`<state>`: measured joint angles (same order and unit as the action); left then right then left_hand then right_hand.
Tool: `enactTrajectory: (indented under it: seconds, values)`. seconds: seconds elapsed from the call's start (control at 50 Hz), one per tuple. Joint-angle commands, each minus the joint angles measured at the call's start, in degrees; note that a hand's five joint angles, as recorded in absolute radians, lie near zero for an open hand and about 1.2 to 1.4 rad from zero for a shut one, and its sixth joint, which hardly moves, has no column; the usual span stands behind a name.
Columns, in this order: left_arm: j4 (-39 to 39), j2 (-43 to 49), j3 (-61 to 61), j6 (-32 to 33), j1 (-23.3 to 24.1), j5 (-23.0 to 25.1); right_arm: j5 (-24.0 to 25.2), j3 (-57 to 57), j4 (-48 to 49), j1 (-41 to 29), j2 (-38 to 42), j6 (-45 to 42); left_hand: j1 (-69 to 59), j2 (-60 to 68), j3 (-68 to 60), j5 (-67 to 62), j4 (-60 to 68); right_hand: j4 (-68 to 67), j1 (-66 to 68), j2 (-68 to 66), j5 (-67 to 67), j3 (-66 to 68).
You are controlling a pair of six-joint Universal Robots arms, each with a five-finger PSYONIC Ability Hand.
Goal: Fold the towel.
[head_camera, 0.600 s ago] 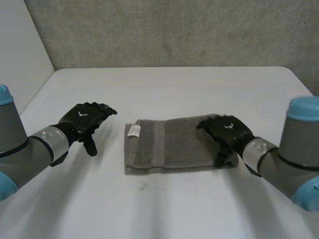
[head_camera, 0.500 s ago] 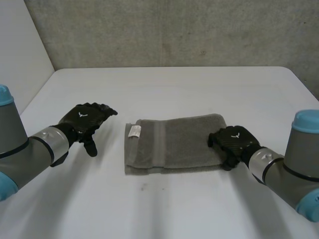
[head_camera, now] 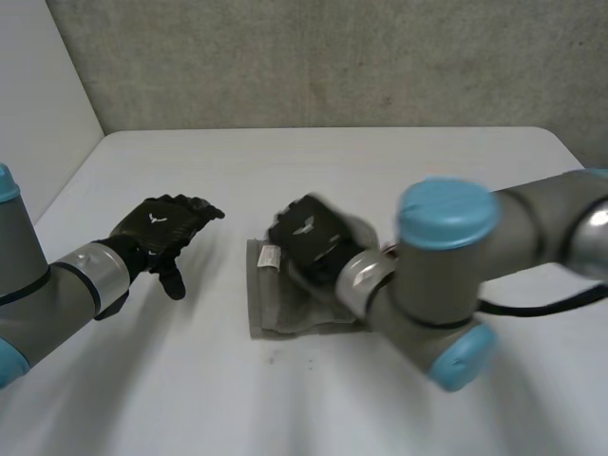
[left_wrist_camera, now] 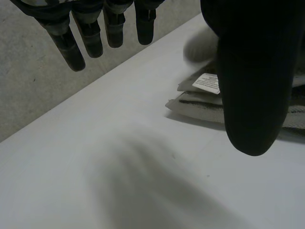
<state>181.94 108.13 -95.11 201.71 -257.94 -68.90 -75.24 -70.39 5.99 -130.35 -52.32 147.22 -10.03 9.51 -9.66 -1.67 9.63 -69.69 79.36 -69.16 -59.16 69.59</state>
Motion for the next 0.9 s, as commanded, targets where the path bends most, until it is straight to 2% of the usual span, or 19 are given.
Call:
enactTrajectory:
  seconds: [0.02, 0.1, 0.12, 0.14, 0.16, 0.18, 0.2, 0.24, 0.28, 0.3, 0.34, 0.36, 0.4, 0.46, 0.5, 0.72, 0.9]
  values:
    - [0.0, -0.1, 0.0, 0.0, -0.2, 0.0, 5.4, 5.8, -6.3, -5.7, 7.6, -10.1, 0.0, 0.5, -0.3, 1.7, 0.4, -10.3, 0.6, -10.8, -10.8, 10.4]
    - [-0.1, -0.6, 0.4, -0.1, -0.3, -0.1, 5.7, 5.4, -6.2, -5.4, 5.1, -8.7, 0.0, 0.5, -0.3, 1.7, 0.4, -10.3, 0.6, -10.8, -10.8, 10.4]
    - [-0.1, -0.9, 0.8, -0.2, -0.3, -0.1, 5.7, 4.7, -6.1, -5.1, 2.9, -6.8, 0.0, 0.5, -0.3, 1.7, 0.4, 12.6, -22.3, 12.1, 12.1, -12.5]
    - [-0.1, -0.9, 0.8, -0.2, -0.3, -0.1, 5.7, 4.7, -6.1, -5.1, 2.9, -6.8, 0.0, 0.5, -0.3, 1.7, 0.4, 12.8, -22.5, 12.3, 12.3, -12.7]
    - [-0.1, -1.1, 1.1, -0.8, -0.1, -0.2, 5.6, 3.4, -5.9, -4.7, 0.7, -3.8, 0.0, 0.5, -0.3, 1.7, 0.4, 44.3, -54.0, 43.8, 43.8, -44.2]
    - [-0.1, -1.2, 2.0, -1.9, 0.2, -0.2, 5.5, 1.2, -5.6, -3.4, -1.7, -0.7, 0.0, 0.5, -0.3, 1.7, 0.4, 56.3, -66.0, 55.8, 55.8, -56.2]
    - [-0.1, -1.2, 2.0, -1.9, 0.2, -0.2, 5.5, 1.1, -5.6, -3.4, -1.7, -0.6, 0.0, 0.5, -0.3, 1.7, 0.4, 56.4, -66.1, 55.9, 55.9, -56.3]
    - [-0.2, -1.1, 3.2, -3.6, 0.6, -0.2, 5.5, -5.1, -2.8, 2.0, -7.0, 6.0, 0.0, 0.5, -0.3, 1.7, 0.4, 58.9, -68.6, 58.4, 58.4, -58.8]
    - [-0.4, -1.2, 5.6, -8.3, 1.3, -0.2, 5.3, -8.5, -1.1, 4.6, -10.1, 9.1, 0.0, 0.5, -0.3, 1.7, 0.4, 59.7, -69.4, 59.2, 59.2, -59.6]
    - [-0.4, -1.2, 5.6, -8.3, 1.3, -0.2, 5.3, -8.5, -1.1, 4.6, -10.1, 9.1, 0.0, 0.5, -0.3, 1.7, 0.4, 59.7, -69.4, 59.2, 59.2, -59.6]
    - [-0.6, -0.6, 8.8, -13.5, 2.8, -0.3, 4.1, -14.0, 1.3, 9.3, -15.3, 15.3, 0.0, 0.5, -0.3, 1.7, 0.4, 59.7, -69.4, 59.2, 59.2, -59.6]
    - [-0.6, -0.5, 8.8, -13.5, 2.8, -0.3, 4.1, -14.0, 1.3, 9.3, -15.4, 15.4, 0.0, 0.5, -0.3, 1.7, 0.4, 59.7, -69.4, 59.2, 59.2, -59.6]
    - [-1.1, 1.1, 12.2, -17.2, 5.3, -0.4, 2.6, -17.4, 1.3, 14.3, -18.2, 21.8, 0.0, 0.5, -0.4, 1.6, 0.4, 59.7, -69.4, 59.2, 59.2, -59.6]
    - [-1.5, 3.1, 14.3, -18.6, 7.6, -1.0, 2.3, -18.6, 1.3, 16.4, -18.8, 24.9, -0.2, 0.7, -0.6, 1.5, 0.6, 59.7, -69.4, 59.2, 59.2, -59.6]
    - [-2.7, 7.0, 19.2, -20.8, 12.4, -3.5, 2.0, -19.9, 0.8, 19.3, -19.1, 29.5, -0.2, 0.7, -0.6, 1.5, 0.6, 59.7, -69.4, 59.2, 59.2, -59.6]
    - [-4.9, 20.4, 29.6, -23.4, 22.6, -12.6, 2.0, -18.7, -2.7, 21.7, -17.1, 32.0, -0.2, 0.7, -0.6, 1.5, 0.6, 59.7, -69.4, 59.2, 59.2, -59.6]
    - [-5.8, 22.3, 27.2, -22.8, 22.8, -18.8, 2.0, -13.2, -4.9, 20.4, -10.1, 31.9, 0.0, 0.5, -0.4, 1.6, 0.4, 59.7, -69.4, 59.2, 59.2, -59.6]
